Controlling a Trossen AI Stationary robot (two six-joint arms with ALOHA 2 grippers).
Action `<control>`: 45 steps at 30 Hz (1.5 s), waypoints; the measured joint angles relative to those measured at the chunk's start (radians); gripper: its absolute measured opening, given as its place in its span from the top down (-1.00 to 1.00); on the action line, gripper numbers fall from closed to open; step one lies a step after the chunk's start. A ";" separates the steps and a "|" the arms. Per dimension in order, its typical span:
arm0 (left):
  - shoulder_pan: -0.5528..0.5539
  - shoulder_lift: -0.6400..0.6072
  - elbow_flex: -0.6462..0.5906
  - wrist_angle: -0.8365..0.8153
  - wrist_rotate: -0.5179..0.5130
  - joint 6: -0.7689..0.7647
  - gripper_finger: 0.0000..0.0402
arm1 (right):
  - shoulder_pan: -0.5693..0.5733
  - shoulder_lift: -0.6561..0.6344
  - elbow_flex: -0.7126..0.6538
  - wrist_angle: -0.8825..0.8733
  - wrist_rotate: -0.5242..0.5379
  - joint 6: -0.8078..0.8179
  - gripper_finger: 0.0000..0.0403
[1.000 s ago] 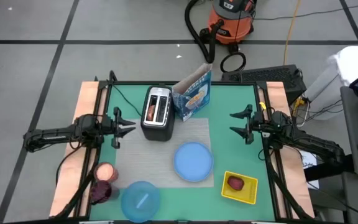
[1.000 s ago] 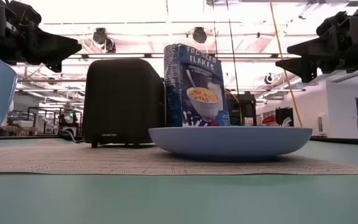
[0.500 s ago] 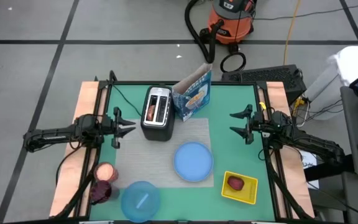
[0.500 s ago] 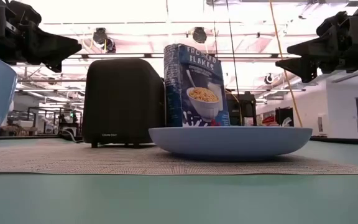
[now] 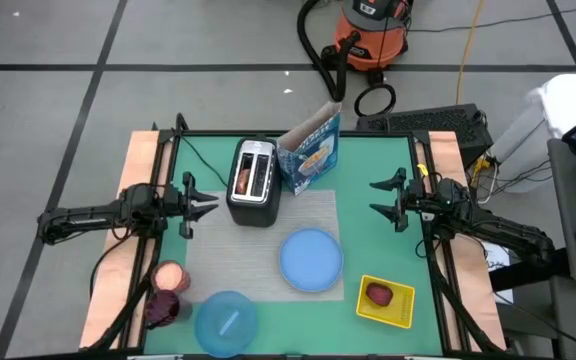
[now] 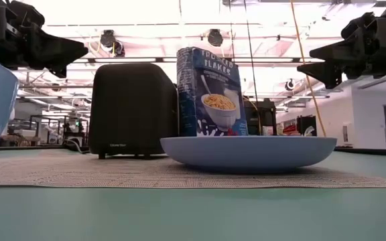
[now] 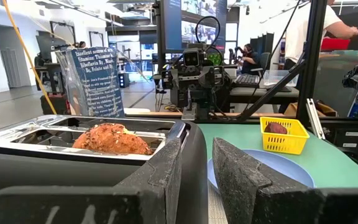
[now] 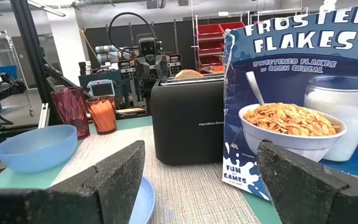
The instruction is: Arrange a breakfast setting
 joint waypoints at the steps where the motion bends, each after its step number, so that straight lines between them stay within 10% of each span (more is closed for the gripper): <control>1: 0.000 0.000 0.000 0.000 0.000 0.000 0.52 | 0.000 0.000 0.000 0.000 0.000 0.000 -0.48; 45: 0.000 0.000 0.000 0.041 -0.006 -0.066 0.52 | 0.000 0.000 0.000 0.000 0.000 0.000 -0.48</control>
